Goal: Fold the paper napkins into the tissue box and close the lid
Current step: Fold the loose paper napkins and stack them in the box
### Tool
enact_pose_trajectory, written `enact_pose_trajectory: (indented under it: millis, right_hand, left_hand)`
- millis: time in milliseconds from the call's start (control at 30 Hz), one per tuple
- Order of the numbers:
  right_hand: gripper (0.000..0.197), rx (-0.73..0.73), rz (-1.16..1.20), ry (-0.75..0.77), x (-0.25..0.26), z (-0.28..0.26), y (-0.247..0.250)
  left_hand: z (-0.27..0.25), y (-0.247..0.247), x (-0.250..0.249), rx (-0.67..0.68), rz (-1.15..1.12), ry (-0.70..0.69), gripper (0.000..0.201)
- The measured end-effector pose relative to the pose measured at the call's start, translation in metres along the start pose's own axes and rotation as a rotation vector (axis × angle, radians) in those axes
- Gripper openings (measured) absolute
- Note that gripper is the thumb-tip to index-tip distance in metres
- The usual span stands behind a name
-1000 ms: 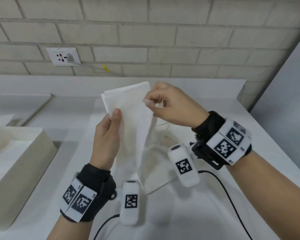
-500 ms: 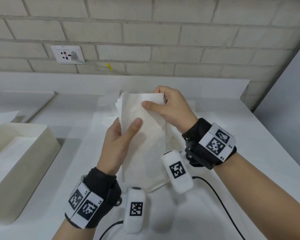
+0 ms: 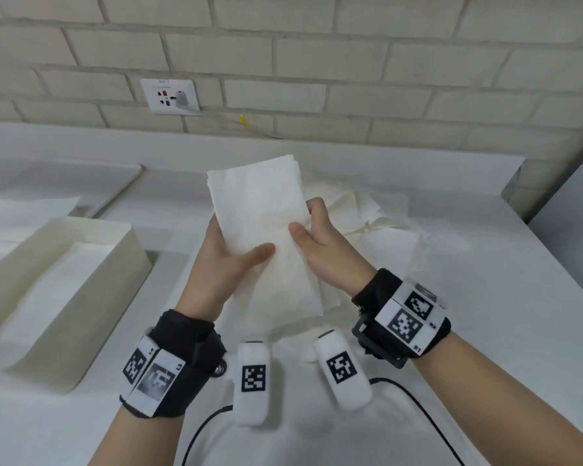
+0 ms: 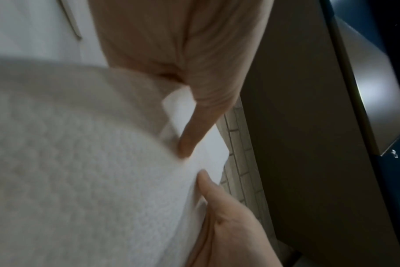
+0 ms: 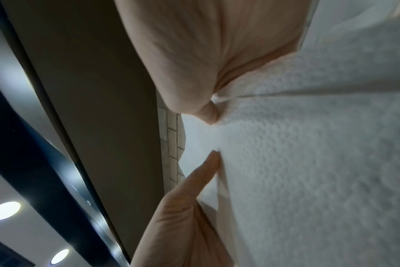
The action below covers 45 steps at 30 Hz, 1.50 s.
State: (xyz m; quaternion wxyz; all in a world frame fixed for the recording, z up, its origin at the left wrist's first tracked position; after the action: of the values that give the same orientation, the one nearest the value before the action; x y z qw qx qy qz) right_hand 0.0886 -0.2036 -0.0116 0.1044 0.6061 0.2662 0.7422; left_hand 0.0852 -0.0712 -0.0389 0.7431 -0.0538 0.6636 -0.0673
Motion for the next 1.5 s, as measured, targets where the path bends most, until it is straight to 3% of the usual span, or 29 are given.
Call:
enact_pose_trajectory:
  millis: [133,233,300,500,633,700,800,900,1100,1167,1267,1367,1500]
  right_hand:
    - [0.012,-0.007,0.038,-0.029,-0.002,0.001,-0.016]
    - [0.025,0.094,-0.065,-0.032,-0.001,0.001,-0.034]
    - [0.024,0.116,-0.146,-0.016,-0.001,0.003,-0.042]
    - [0.012,-0.023,0.005,-0.031,0.004,0.008,-0.046]
    - [0.046,0.027,0.135,-0.027,0.011,0.012,-0.061]
    - [0.054,0.044,0.202,-0.001,0.013,0.015,-0.062]
    - [0.041,0.151,0.27,-0.045,0.009,0.014,-0.067]
    - [0.027,0.198,0.234,-0.111,0.004,0.013,-0.073]
    - [0.027,0.202,0.023,-0.08,0.006,0.014,-0.086]
    - [0.02,0.219,-0.008,-0.057,0.008,0.014,-0.089]
    - [0.009,0.124,0.016,-0.037,0.014,0.014,-0.083]
    - [0.008,0.016,0.094,-0.028,0.022,0.012,-0.078]
    - [0.009,-0.035,0.236,0.027,0.032,0.016,-0.081]
  left_hand:
    - [-0.008,0.011,0.011,0.052,0.125,0.079,0.066]
    - [-0.012,0.024,0.008,-0.042,0.193,0.032,0.05]
    - [-0.015,0.033,0.006,-0.086,0.212,0.007,0.047]
    - [-0.021,0.044,0.01,0.013,0.345,0.034,0.069]
    - [-0.023,0.044,-0.004,0.046,0.365,-0.066,0.088]
    - [-0.024,0.051,-0.01,0.021,0.258,-0.093,0.081]
    - [-0.025,0.063,-0.019,-0.049,0.048,-0.114,0.06]
    - [-0.022,0.067,-0.029,-0.08,-0.008,-0.141,0.038]
    - [-0.019,0.06,-0.042,0.025,-0.01,-0.193,0.065]
    - [-0.018,0.066,-0.04,-0.019,0.02,-0.187,0.06]
    - [-0.017,0.079,-0.032,-0.115,0.007,-0.14,0.043]
    - [-0.018,0.078,-0.021,-0.088,0.045,-0.08,0.047]
    - [-0.022,0.071,-0.024,-0.08,0.129,-0.125,0.038]
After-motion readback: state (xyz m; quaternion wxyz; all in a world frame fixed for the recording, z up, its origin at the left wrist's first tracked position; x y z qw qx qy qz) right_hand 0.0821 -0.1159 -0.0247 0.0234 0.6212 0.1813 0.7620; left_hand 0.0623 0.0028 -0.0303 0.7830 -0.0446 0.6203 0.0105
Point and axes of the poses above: each hand's wrist, its own z-axis towards the middle knuckle, its own y-axis out of the back of the hand, x = y × z, the point moved 9 cm from there along z, towards the middle knuckle, and after that the axes turned 7 degrees about -z, right-handed, at the moved point
